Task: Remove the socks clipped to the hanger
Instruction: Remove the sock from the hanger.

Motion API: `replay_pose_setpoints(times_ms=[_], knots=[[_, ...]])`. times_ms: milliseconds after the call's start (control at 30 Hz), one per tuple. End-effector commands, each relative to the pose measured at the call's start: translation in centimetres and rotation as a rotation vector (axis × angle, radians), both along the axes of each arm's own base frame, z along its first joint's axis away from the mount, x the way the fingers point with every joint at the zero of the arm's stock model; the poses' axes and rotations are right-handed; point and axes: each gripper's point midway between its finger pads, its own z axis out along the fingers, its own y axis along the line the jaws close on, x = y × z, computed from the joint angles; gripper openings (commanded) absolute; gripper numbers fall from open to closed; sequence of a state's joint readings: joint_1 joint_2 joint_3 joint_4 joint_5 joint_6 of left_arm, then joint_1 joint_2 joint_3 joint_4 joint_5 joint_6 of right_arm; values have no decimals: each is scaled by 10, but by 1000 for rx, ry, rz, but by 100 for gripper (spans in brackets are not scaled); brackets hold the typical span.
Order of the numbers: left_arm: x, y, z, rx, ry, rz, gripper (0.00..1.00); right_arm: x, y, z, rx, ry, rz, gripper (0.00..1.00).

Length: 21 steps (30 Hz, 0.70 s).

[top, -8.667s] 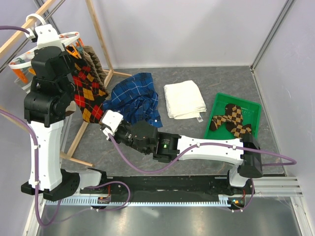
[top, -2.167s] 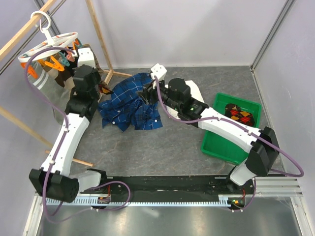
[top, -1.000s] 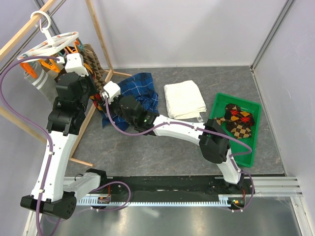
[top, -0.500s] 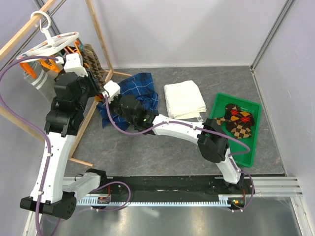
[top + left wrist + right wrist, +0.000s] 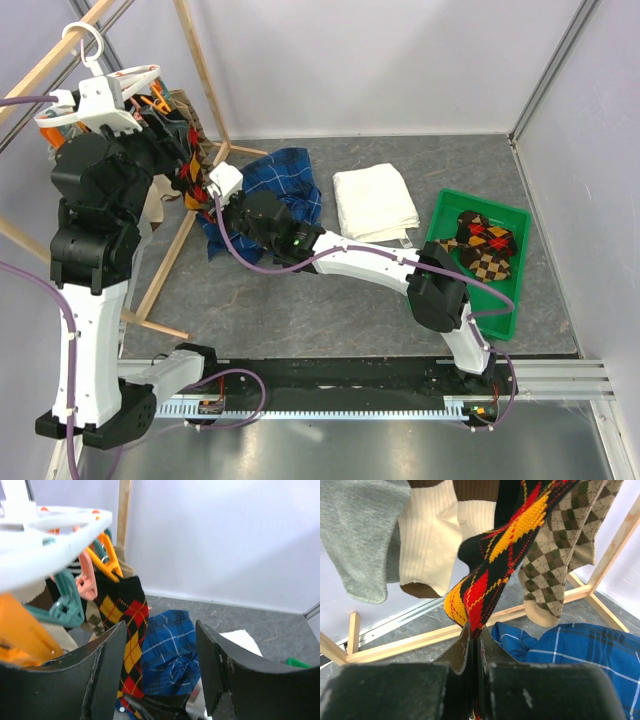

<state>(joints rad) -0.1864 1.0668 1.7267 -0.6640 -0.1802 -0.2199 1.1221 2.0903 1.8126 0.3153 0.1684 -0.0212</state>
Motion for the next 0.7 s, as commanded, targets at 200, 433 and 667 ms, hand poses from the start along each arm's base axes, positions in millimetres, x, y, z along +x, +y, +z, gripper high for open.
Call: replay_pose_setpoints(times_ms=[200,433,667], knots=[[22,-10,26,-66,5,-18,61,-12,7,34,60,-43,44,0],[47,-6,17,-41,44,32,61,-19,13,36,62,-52,59,0],[62,26,6,25,81,222,63,-22,13,37,54,-58,66,0]])
